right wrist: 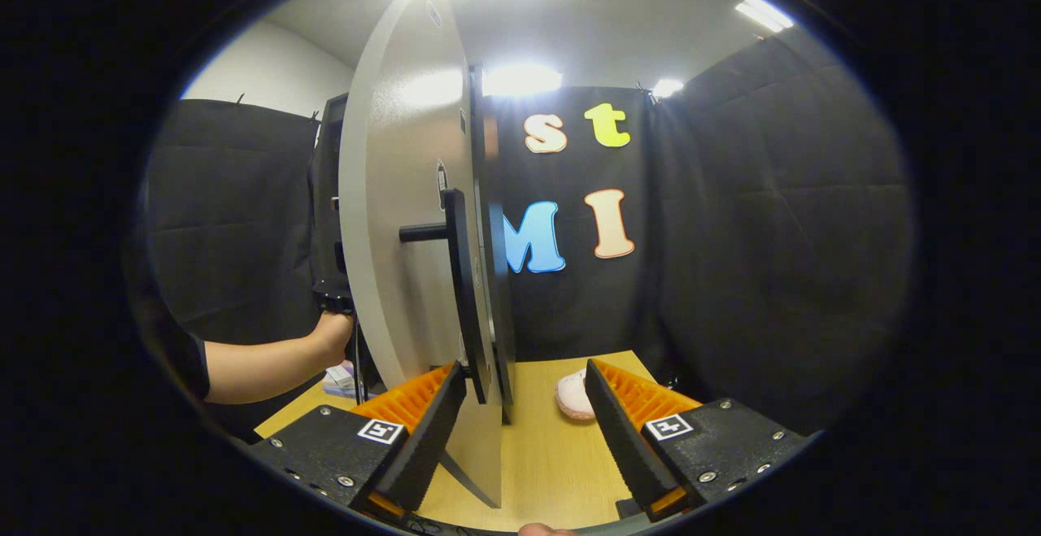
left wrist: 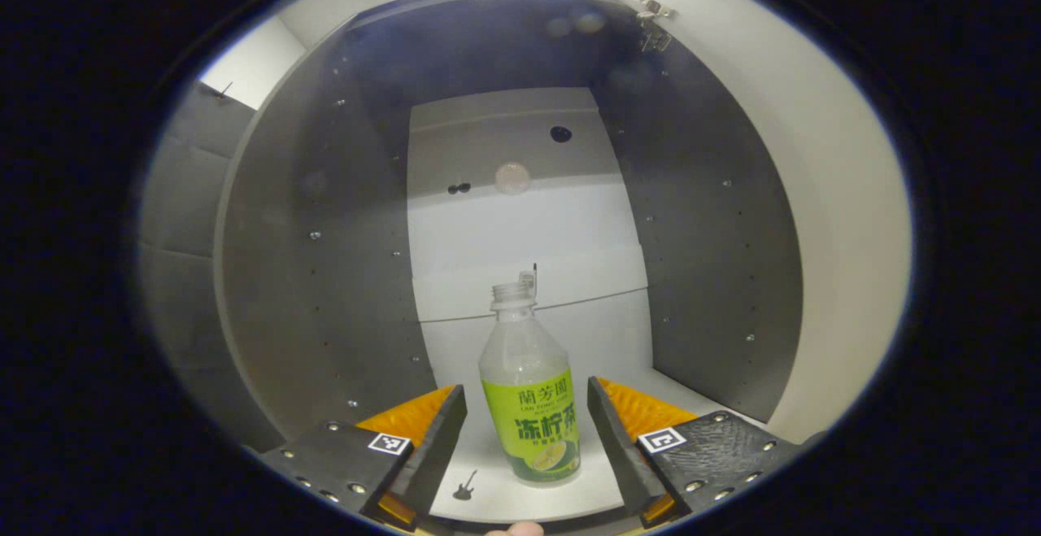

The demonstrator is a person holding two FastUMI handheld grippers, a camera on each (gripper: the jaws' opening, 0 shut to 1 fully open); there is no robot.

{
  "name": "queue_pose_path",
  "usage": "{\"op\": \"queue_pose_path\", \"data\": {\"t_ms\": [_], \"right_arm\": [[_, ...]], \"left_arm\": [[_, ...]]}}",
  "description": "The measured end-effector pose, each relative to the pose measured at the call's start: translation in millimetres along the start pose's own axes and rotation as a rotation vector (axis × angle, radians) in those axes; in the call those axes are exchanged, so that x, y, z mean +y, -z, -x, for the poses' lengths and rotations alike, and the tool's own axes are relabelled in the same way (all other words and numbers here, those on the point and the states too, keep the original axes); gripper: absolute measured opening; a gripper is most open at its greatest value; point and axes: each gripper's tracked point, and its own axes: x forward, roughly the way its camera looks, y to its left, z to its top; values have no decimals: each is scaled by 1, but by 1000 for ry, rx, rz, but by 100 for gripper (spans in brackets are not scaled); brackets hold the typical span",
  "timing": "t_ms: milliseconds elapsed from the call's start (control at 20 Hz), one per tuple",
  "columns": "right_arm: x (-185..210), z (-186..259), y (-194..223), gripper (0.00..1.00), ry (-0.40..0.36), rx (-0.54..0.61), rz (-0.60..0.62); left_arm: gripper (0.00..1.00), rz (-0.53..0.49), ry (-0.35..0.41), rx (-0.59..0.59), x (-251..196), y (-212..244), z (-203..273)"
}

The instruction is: Open the cabinet door with the right hand, grasp the bottle in the cabinet with the left hand and place it on the coaster, then close the cabinet door with the right hand.

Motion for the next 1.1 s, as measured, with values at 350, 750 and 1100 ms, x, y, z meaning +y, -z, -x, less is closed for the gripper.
{"op": "queue_pose_path", "data": {"t_ms": [350,750,1100], "right_arm": [[-2,2,5,92,14,-10,-62],[-2,-2,7,93,-62,-13,-108],[-16,5,5,97,-195,-28,-1]], "left_arm": [[89,52,15,32,-3,23,-34],[64,39,-41,-5,12,-5,0],[67,38,-146,-5,29,-20,54]]}}
